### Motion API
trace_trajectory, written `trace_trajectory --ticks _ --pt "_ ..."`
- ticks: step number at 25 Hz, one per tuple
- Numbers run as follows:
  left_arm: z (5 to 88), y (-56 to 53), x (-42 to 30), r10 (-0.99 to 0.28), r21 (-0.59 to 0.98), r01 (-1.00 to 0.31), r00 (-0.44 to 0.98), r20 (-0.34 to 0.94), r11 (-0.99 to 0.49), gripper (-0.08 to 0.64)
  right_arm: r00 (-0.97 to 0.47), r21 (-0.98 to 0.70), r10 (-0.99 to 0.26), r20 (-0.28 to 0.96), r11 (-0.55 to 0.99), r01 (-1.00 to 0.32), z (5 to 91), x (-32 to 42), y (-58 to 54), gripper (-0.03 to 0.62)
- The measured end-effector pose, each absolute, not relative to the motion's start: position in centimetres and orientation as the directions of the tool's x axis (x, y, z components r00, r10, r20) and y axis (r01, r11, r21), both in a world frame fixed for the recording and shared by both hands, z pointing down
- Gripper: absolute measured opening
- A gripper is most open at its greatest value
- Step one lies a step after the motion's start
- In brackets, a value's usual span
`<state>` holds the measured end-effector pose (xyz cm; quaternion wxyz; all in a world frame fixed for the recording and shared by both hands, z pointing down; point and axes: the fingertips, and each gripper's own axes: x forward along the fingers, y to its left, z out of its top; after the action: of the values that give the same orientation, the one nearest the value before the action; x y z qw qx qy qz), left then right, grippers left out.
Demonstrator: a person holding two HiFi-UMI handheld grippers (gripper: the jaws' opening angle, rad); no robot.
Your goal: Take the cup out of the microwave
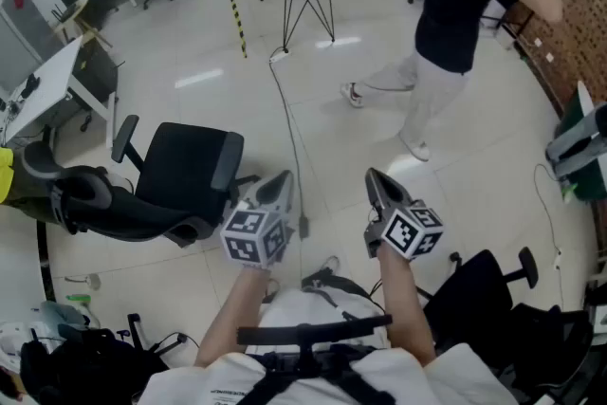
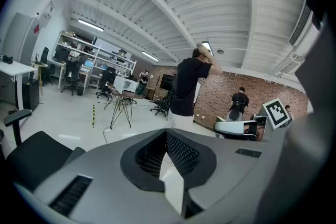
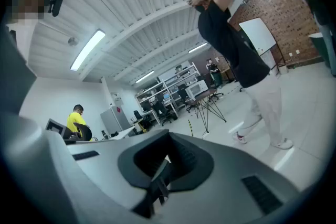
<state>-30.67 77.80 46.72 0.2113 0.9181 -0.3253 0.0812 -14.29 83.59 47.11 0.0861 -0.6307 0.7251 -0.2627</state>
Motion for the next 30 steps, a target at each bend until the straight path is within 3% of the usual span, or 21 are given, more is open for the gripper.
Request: trace_trajectory --ticks 30 --pt "51.1 70.9 -23.5 -0.581 0.331 -0.682 0.73 0.359 -0.652 -0.008 -0.252 -0.564 -0.941 0.228 0.083 -0.822 52.5 -6.9 76.4 -0.002"
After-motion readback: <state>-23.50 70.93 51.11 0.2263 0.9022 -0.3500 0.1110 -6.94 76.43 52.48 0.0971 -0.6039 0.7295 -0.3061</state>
